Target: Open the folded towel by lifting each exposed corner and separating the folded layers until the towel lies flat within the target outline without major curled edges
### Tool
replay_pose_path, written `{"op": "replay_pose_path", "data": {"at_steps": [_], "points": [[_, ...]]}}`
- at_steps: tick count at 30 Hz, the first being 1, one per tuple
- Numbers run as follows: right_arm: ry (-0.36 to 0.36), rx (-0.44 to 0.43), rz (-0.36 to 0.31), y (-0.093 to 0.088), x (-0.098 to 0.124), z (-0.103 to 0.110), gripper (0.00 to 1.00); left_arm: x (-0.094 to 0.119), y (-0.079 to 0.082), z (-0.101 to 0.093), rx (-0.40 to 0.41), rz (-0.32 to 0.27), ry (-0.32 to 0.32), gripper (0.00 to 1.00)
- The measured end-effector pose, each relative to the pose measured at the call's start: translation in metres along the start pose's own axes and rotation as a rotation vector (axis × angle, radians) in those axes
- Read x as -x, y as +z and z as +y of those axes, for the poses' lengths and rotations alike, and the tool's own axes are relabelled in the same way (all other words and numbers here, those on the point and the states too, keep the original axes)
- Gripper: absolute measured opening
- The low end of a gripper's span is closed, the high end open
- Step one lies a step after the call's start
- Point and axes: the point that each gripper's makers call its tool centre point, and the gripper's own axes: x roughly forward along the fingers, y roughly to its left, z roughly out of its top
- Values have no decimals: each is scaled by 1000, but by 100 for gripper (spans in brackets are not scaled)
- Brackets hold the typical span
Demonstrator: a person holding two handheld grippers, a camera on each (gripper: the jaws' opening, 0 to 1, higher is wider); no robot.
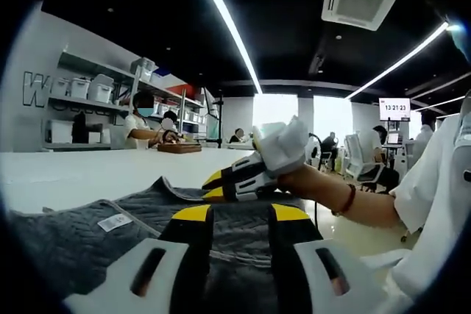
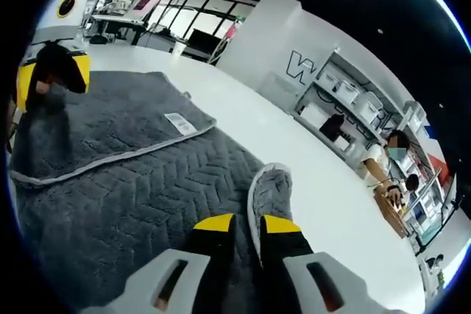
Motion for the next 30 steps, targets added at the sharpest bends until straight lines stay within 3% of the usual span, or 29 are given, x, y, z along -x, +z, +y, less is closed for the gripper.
{"op": "replay_pose_path", "data": {"at_steps": [13, 30], "points": [[7, 48, 85, -14, -20, -5, 6, 2, -2, 1, -3, 2, -5, 30], [-11, 53, 98, -18, -28, -15, 0, 3, -2, 3, 9, -6, -9, 30]]}}
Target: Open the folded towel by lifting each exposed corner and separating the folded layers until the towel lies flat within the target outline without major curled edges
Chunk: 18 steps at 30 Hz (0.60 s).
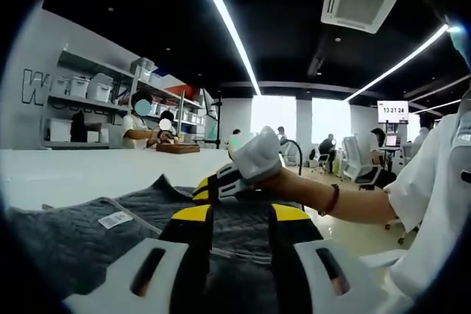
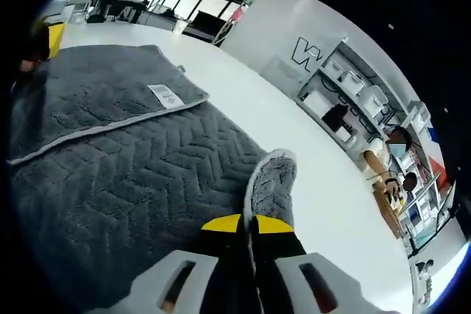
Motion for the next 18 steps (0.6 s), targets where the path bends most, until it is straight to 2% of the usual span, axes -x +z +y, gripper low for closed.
{"op": "replay_pose_path", "data": {"at_steps": [8, 12, 18], "points": [[-46, -28, -17, 1, 6, -16, 0, 1, 2, 0, -5, -6, -3, 30], [-60, -56, -15, -5, 4, -29, 0, 1, 3, 0, -5, -8, -2, 30], [-144, -107, -24, -9, 5, -52, 0, 2, 4, -1, -12, -9, -2, 30]]}}
